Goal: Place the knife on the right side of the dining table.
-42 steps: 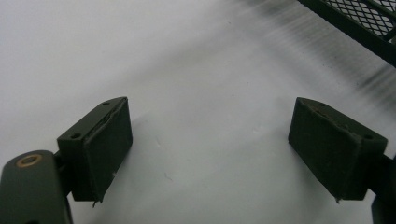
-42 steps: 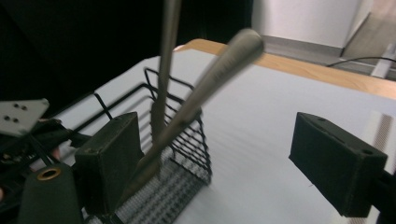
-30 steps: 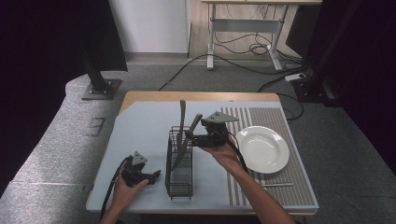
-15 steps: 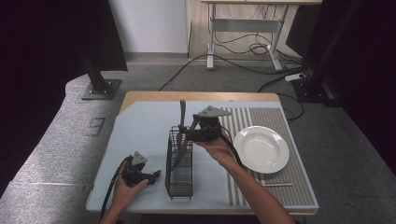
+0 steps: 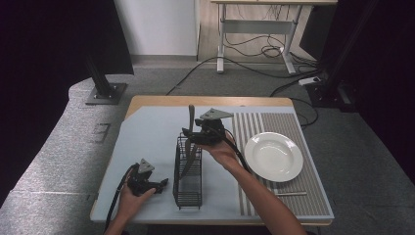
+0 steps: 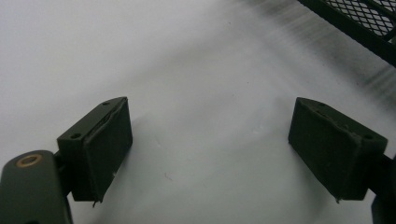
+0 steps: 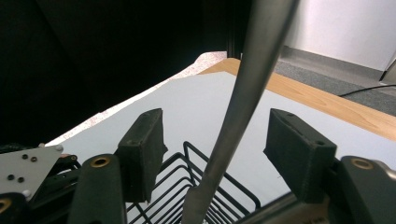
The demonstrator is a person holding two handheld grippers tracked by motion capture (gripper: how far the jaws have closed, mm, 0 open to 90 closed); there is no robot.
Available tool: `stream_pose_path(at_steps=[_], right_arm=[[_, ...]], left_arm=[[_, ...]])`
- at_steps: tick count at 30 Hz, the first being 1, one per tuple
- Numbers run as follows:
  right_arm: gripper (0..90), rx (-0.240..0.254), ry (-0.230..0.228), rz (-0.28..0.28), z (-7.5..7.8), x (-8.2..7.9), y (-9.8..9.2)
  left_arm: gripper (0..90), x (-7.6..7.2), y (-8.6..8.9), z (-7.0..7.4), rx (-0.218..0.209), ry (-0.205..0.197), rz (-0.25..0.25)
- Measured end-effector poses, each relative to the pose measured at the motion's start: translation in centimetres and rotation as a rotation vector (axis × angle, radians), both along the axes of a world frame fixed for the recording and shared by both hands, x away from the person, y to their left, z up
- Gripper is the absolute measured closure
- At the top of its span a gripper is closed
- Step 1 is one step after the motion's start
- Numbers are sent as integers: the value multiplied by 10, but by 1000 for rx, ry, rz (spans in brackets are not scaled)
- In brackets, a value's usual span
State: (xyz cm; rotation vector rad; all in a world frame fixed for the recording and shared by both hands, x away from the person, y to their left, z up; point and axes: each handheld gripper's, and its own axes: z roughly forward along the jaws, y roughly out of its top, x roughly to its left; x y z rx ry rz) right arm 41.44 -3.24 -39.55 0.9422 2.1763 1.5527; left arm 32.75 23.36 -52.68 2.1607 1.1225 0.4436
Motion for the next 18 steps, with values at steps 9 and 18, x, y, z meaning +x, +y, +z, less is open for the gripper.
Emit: stream_pose_path(at_steps=[9,18], right_arm=[[574,-18,-10,-7,-5,6,7],[769,-28,4,23,-8,10,7]], left_arm=[[129,0,0,0,0,0,0],[129,0,0,0,-1,0,0]])
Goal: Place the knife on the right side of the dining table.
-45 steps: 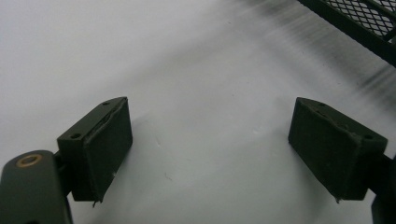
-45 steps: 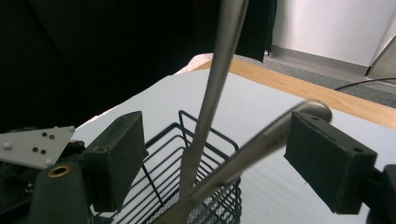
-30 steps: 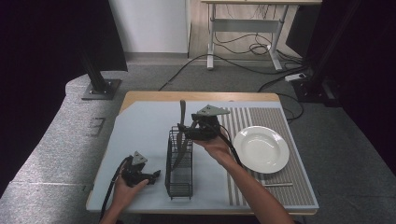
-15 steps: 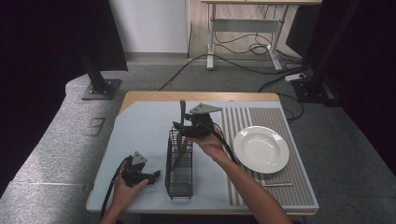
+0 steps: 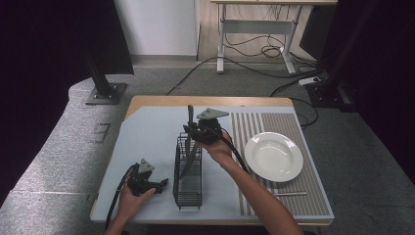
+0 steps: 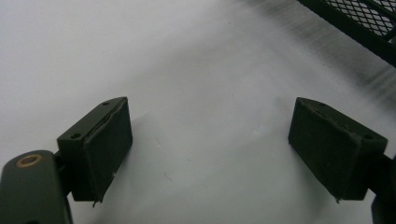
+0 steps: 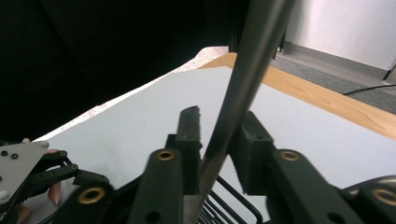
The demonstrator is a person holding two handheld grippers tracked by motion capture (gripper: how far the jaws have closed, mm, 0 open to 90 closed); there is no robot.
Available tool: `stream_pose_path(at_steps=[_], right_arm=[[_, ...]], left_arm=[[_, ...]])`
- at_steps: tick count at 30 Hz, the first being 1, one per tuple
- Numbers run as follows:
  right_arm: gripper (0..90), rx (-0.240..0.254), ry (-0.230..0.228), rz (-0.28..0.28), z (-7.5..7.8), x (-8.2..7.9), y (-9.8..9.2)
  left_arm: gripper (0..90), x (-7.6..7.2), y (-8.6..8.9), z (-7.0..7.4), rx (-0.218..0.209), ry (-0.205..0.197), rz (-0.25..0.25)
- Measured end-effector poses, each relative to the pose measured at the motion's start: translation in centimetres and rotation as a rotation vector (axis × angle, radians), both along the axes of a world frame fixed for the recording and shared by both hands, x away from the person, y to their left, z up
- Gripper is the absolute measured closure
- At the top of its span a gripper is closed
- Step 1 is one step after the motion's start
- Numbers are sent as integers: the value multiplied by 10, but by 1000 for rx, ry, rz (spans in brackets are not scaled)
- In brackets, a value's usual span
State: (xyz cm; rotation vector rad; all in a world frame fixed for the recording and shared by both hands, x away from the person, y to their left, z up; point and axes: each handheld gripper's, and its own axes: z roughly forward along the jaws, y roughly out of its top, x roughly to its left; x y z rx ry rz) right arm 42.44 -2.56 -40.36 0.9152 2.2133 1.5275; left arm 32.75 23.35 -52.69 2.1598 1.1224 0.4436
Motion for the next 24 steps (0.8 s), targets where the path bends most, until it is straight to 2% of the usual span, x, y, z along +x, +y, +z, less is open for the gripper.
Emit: stream_pose_path(at_steps=[3,7,11,14,18,20,21,24], right_arm=[[793,9,3,17,1,0,-2],[818,66,42,40,1,0,-3],[832,107,57,51,-1,-2,-5],[833,120,30,49,1,-4,-7],[835,175,12,52,8,-7,-15],[835,183,-1,51,11,-8,-18],[835,205,-23,47,15,-11,-23],[835,241,-31,53,22,-16,-33]], left_arm=[[129,0,0,0,0,0,0],[129,0,0,0,0,0,0],[129,0,0,0,0,0,0],[129,0,0,0,0,1,0],[129,0,0,0,0,0,0],[129,0,0,0,1,0,0],[129,0,0,0,1,0,0],[129,0,0,0,1,0,0]])
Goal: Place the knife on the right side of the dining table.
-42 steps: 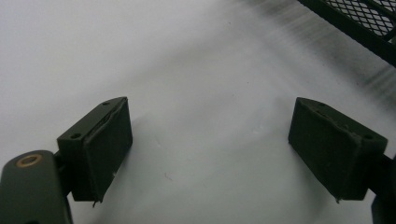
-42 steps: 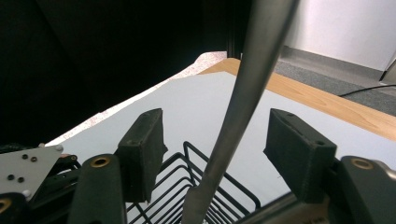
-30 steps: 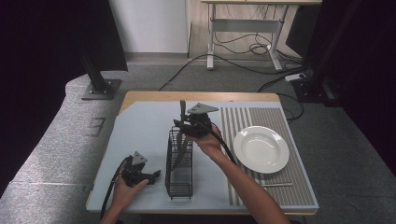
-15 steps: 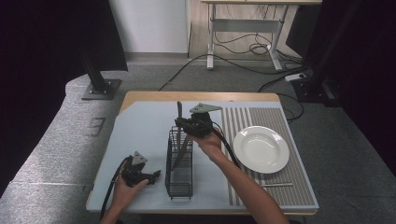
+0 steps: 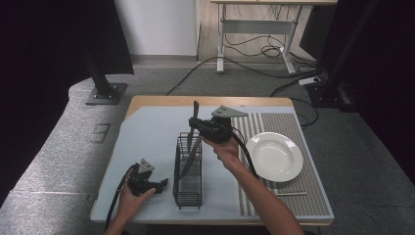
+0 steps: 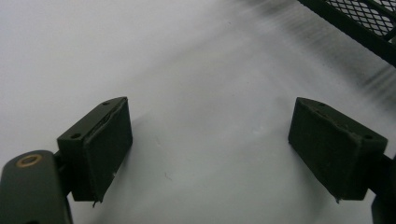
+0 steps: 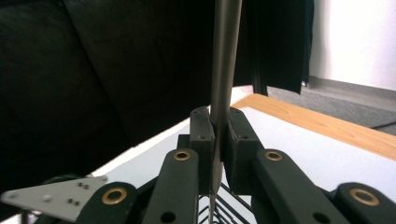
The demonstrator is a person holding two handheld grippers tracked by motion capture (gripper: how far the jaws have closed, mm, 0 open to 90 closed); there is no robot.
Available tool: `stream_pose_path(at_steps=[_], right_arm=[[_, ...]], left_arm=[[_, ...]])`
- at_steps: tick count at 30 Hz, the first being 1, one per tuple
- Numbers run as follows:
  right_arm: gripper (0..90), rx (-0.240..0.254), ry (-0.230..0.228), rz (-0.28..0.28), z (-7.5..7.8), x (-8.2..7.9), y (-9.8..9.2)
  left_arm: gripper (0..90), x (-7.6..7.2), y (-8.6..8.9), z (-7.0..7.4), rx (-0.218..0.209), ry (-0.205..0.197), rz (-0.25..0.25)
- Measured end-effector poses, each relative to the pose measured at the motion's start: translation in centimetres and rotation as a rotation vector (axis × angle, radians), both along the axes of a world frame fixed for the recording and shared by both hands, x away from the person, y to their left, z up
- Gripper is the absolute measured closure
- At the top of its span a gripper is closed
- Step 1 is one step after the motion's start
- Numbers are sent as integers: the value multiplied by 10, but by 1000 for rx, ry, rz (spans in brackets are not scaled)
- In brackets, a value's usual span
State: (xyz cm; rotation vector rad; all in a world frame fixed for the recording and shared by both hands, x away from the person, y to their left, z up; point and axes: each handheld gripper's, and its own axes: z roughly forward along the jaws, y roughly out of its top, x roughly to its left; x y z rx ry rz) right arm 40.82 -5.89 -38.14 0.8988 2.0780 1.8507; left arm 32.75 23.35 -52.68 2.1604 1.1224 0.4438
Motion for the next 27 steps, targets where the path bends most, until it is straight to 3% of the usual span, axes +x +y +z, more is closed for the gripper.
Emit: stream_pose_path(at_steps=[8,16,23,27], right_arm=[[836,82,-44,-6,14,-12,-27],[836,177,-92,-47,32,-19,-67],[836,174,-93,-92,27,-18,-90],[836,136,-60,-143,11,-9,-102]], left_arm=[[129,0,0,0,-1,-1,0],[129,0,0,0,-1,-1,0],[129,0,0,0,-1,-1,0],[129,0,0,0,-1,-1,0]])
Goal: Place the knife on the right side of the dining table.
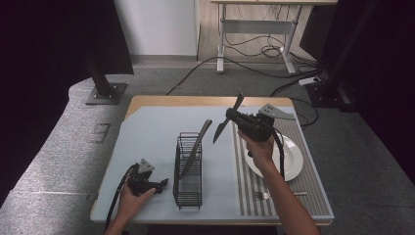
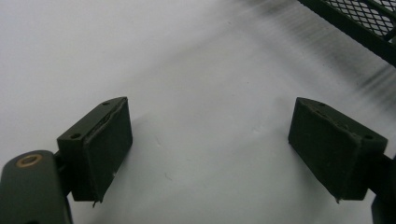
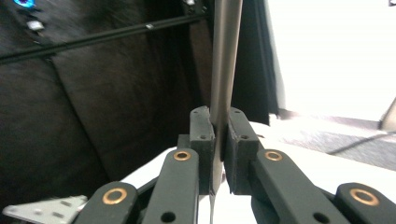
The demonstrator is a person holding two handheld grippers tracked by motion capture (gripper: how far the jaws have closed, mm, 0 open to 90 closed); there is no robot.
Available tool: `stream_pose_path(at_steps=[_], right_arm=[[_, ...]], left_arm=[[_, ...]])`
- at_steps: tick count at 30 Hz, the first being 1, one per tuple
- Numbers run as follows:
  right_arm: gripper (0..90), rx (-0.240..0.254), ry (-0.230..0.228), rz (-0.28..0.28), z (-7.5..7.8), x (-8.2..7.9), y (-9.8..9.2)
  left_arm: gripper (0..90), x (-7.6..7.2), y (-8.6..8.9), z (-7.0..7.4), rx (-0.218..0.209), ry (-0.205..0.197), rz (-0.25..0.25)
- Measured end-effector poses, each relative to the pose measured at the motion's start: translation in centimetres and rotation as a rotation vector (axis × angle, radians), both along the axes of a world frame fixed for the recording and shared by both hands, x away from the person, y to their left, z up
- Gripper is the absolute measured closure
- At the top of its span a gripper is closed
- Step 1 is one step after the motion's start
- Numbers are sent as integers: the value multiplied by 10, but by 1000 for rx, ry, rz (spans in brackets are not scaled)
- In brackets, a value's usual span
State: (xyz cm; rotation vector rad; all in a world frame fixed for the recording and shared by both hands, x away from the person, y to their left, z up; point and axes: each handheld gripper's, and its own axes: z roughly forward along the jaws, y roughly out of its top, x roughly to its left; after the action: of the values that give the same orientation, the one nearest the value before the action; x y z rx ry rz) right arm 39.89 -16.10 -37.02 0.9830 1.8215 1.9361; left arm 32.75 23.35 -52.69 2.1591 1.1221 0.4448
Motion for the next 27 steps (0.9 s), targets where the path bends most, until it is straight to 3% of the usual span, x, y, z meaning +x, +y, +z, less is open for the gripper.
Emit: stream_pose_path(at_steps=[11,18,27], right_arm=[[835,-45,58,-97,-29,24,-15],[835,-64,93,-127,-44,34,-19],[835,-88,94,-176,-51,45,-25]], left_arm=[[129,0,0,0,0,1,0],[129,0,0,0,0,1,0],[129,0,0,0,1,0,-1]])
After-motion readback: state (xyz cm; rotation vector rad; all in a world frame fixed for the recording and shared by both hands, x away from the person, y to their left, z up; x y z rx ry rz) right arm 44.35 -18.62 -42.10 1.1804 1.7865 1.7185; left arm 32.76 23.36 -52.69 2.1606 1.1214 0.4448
